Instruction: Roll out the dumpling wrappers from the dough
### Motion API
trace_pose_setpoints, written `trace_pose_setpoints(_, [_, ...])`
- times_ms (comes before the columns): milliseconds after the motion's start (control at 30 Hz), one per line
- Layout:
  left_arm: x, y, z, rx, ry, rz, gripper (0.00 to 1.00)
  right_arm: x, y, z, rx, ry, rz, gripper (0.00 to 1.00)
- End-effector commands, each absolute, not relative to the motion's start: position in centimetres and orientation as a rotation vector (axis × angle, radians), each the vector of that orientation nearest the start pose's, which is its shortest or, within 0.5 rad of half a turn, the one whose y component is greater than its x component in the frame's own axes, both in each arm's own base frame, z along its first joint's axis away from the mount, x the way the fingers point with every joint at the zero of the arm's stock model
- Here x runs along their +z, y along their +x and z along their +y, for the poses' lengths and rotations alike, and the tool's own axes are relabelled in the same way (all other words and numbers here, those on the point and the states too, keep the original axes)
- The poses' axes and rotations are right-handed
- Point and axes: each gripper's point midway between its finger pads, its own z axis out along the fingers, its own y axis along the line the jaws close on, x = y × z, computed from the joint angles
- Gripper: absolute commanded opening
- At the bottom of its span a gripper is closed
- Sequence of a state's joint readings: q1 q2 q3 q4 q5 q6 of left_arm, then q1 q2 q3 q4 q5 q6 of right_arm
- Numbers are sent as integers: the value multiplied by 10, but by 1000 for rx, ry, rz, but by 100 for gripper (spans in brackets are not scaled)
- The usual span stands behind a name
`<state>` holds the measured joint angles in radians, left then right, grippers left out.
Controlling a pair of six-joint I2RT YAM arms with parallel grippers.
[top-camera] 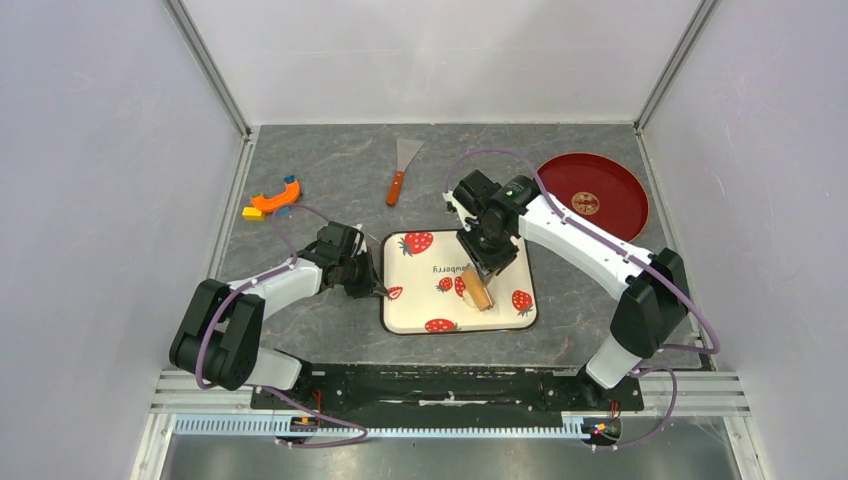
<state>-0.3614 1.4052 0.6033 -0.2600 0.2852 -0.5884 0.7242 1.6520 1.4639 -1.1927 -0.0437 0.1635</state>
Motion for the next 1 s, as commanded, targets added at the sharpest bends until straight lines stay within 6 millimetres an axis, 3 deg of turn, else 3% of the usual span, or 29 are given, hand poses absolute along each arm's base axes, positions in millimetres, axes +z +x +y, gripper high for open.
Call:
trace_pose_setpoints(0, [-2, 220, -133, -450, -182, 2811, 2, 113, 223, 185, -62, -860, 2885, 0])
trace_pose_setpoints(367, [-2, 219, -133, -450, -184, 2812, 2, 109, 219, 195, -13, -879, 2877, 0])
trace_pose_setpoints(733, [-2, 219, -133, -449, -185, 2810, 2, 171, 256, 204, -51, -769, 2717, 0])
trace_pose_setpoints(967, [-2, 219, -133, -451, -182, 2810, 2, 187, 252, 226, 119, -779, 2713, 0])
